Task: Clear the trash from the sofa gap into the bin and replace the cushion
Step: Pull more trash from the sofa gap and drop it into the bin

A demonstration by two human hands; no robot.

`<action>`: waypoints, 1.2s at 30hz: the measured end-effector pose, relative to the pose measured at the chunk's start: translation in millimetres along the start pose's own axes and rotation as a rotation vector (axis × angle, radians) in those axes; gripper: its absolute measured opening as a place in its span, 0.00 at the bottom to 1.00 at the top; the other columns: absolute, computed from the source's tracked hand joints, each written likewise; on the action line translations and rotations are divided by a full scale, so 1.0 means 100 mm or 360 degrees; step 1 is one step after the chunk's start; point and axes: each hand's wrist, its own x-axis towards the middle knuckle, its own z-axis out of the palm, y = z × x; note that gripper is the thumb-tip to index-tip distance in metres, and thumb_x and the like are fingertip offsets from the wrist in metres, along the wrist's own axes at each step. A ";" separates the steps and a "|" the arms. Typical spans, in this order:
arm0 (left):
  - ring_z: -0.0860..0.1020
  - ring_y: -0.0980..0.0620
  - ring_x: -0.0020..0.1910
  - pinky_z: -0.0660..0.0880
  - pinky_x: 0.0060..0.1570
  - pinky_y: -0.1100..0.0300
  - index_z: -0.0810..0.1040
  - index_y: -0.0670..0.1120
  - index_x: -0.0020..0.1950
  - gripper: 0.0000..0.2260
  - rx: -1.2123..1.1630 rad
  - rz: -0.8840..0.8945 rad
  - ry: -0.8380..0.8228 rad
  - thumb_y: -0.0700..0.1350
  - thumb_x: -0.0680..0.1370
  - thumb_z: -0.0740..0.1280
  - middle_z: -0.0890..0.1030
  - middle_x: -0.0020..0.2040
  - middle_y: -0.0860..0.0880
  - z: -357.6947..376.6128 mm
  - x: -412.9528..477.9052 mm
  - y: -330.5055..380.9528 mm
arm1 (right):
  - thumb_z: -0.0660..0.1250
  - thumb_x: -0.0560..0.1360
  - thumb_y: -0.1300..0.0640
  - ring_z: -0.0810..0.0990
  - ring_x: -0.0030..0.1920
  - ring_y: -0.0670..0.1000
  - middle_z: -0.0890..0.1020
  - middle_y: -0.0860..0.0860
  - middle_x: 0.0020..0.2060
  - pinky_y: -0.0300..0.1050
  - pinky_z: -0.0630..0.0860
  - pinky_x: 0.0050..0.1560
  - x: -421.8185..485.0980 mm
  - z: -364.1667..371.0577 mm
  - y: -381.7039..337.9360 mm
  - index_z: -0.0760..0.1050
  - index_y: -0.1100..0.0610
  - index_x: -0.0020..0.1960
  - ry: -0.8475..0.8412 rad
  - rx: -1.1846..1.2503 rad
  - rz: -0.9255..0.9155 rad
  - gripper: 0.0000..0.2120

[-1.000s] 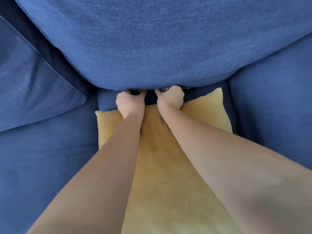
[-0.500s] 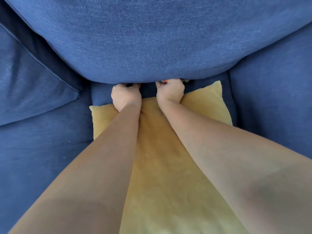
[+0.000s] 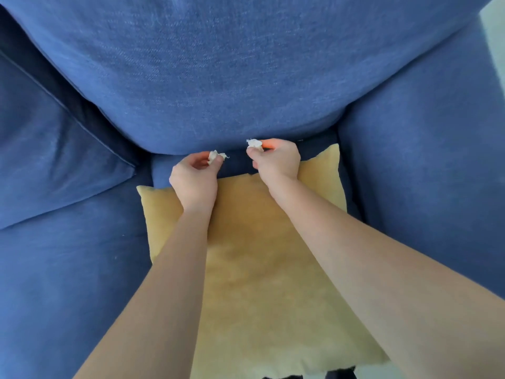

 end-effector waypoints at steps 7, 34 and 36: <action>0.84 0.66 0.44 0.73 0.44 0.77 0.89 0.52 0.52 0.10 -0.0038 0.0099 -0.0065 0.55 0.75 0.79 0.88 0.41 0.58 -0.02 -0.65 0.46 | 0.75 0.72 0.51 0.84 0.34 0.47 0.86 0.53 0.38 0.42 0.82 0.39 -0.41 -0.92 0.03 0.86 0.50 0.43 -0.0001 0.0042 -0.0004 0.03; 0.82 0.68 0.47 0.78 0.47 0.74 0.89 0.54 0.57 0.09 0.0163 0.0625 -0.1075 0.53 0.77 0.77 0.85 0.51 0.57 2.66 -5.70 1.13 | 0.76 0.76 0.52 0.89 0.40 0.57 0.89 0.52 0.37 0.60 0.86 0.54 -1.84 -6.12 2.86 0.84 0.49 0.46 0.0816 0.0492 0.0364 0.03; 0.84 0.59 0.46 0.81 0.46 0.66 0.88 0.54 0.59 0.11 0.0250 0.0624 -0.1158 0.51 0.77 0.77 0.84 0.50 0.56 2.87 -5.94 1.01 | 0.75 0.76 0.52 0.89 0.40 0.58 0.88 0.49 0.34 0.60 0.86 0.55 -1.80 -6.24 3.21 0.84 0.49 0.43 0.0800 0.0492 0.0451 0.05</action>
